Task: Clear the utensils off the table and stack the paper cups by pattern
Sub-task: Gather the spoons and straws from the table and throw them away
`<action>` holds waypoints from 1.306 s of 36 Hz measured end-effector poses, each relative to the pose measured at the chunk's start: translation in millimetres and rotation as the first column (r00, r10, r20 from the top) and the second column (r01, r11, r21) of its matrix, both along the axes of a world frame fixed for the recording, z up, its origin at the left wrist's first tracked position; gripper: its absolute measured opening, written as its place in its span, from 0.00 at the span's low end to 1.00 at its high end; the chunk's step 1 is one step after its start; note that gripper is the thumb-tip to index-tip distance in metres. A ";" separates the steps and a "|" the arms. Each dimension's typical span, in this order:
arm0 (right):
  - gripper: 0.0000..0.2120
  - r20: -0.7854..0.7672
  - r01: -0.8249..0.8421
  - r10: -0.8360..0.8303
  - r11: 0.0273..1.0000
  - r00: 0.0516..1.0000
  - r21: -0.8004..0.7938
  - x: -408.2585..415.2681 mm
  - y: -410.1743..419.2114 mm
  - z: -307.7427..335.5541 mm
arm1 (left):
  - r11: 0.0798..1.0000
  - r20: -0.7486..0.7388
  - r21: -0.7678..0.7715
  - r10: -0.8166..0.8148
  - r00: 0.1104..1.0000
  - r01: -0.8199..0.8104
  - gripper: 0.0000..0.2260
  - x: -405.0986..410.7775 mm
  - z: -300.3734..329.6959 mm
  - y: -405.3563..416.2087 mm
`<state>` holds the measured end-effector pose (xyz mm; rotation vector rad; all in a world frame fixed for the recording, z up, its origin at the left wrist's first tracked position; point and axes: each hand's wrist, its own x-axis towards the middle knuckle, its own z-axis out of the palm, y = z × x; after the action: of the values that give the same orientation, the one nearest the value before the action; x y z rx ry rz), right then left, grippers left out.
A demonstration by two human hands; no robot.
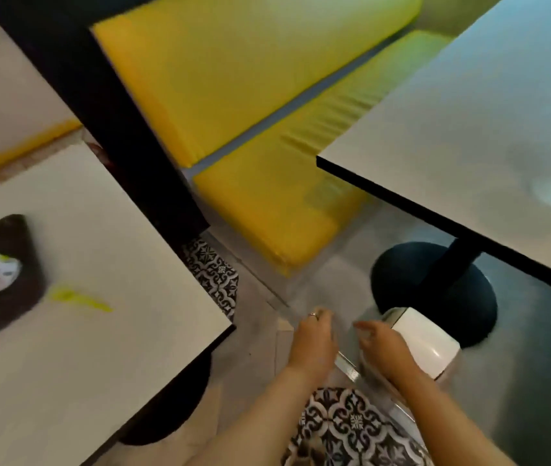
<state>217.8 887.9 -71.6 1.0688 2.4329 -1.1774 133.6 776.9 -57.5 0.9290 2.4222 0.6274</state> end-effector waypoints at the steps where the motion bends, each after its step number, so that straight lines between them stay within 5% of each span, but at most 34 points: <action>1: 0.17 0.007 -0.031 0.031 1.000 1.000 0.000 -6.7 -4.7 12.8 | 1.000 -0.032 0.007 0.027 0.999 -0.027 0.13 -4.4 13.9 -10.0; 13: 0.19 -0.052 -0.539 0.573 0.795 0.818 0.279 -93.7 -106.3 144.0 | 0.894 -0.300 -0.057 0.410 0.861 -0.445 0.19 -51.7 128.3 -173.1; 28: 0.26 -0.152 -0.685 0.826 0.540 0.543 0.488 -146.3 -287.3 233.8 | 0.664 -0.351 -0.131 0.663 0.661 -0.736 0.24 -55.2 199.0 -350.9; 36: 0.30 -0.177 -0.624 0.827 0.527 0.534 0.577 -168.4 -374.6 245.5 | 0.649 -0.377 -0.134 0.666 0.644 -0.749 0.26 -69.6 209.1 -424.6; 47: 0.29 -0.145 -0.588 0.764 0.589 0.629 0.554 -197.8 -435.9 225.8 | 0.729 -0.344 -0.158 0.592 0.729 -0.666 0.27 -101.7 192.2 -461.5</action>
<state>20.0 452.0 154.3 -0.1617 3.0543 -0.5554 31.9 315.4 134.7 0.0261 2.9918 0.3733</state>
